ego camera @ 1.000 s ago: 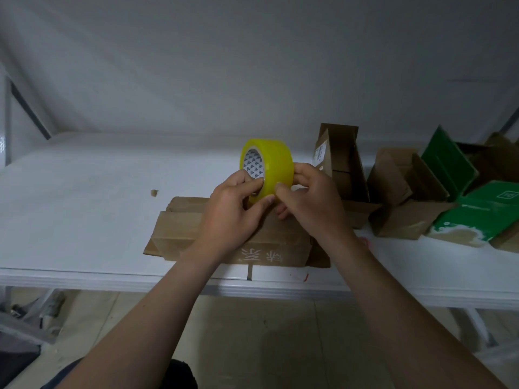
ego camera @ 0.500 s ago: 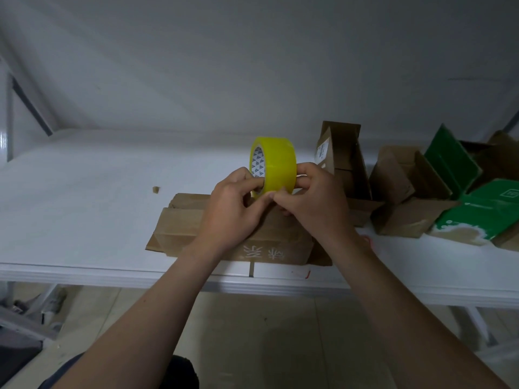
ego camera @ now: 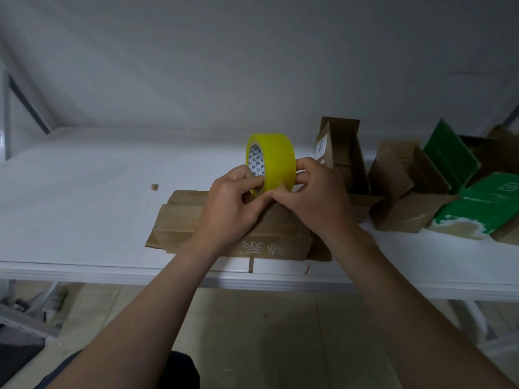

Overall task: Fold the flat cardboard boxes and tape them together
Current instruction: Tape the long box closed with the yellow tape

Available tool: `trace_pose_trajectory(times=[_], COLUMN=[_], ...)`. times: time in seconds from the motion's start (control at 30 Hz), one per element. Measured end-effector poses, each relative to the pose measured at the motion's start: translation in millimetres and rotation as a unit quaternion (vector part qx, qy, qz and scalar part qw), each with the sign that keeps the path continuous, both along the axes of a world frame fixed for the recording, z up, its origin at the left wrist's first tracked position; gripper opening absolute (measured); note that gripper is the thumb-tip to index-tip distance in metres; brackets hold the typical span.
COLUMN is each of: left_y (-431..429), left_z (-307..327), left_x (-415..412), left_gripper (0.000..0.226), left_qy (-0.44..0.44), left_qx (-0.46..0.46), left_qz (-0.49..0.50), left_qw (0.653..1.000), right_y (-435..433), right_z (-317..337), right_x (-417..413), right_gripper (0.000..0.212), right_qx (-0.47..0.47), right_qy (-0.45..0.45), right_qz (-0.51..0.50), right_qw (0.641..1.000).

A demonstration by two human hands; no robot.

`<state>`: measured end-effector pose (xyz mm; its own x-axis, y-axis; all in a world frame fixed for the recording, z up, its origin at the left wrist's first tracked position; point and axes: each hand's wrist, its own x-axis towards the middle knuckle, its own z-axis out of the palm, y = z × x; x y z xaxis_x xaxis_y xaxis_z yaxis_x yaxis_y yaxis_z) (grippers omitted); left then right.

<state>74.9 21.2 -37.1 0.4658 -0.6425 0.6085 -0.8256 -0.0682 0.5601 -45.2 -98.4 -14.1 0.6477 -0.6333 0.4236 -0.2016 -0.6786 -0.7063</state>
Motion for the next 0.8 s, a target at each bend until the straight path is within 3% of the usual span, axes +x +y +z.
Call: trace_pose_trajectory(times=[0.17, 0.47, 0.8], left_y=[-0.9, -0.6, -1.3], left_z=[-0.5, -0.7, -1.0], left_x=[-0.3, -0.7, -1.1], left_gripper=[0.020, 0.017, 0.021], left_qy=[0.011, -0.003, -0.009], left_qx=[-0.007, -0.002, -0.005], left_qz=[0.008, 0.007, 0.005], left_qw=[1.000, 1.000, 1.000], right_y=[-0.7, -3.3, -3.3], right_z=[-1.3, 1.7, -0.1], right_x=[1.8, -3.2, -1.8], right_gripper=[0.036, 0.041, 0.035], right_qx=[-0.036, -0.019, -0.033], right_qy=[0.000, 0.029, 0.034], right_qz=[-0.006, 0.011, 0.009], right_qw=[0.999, 0.999, 0.999])
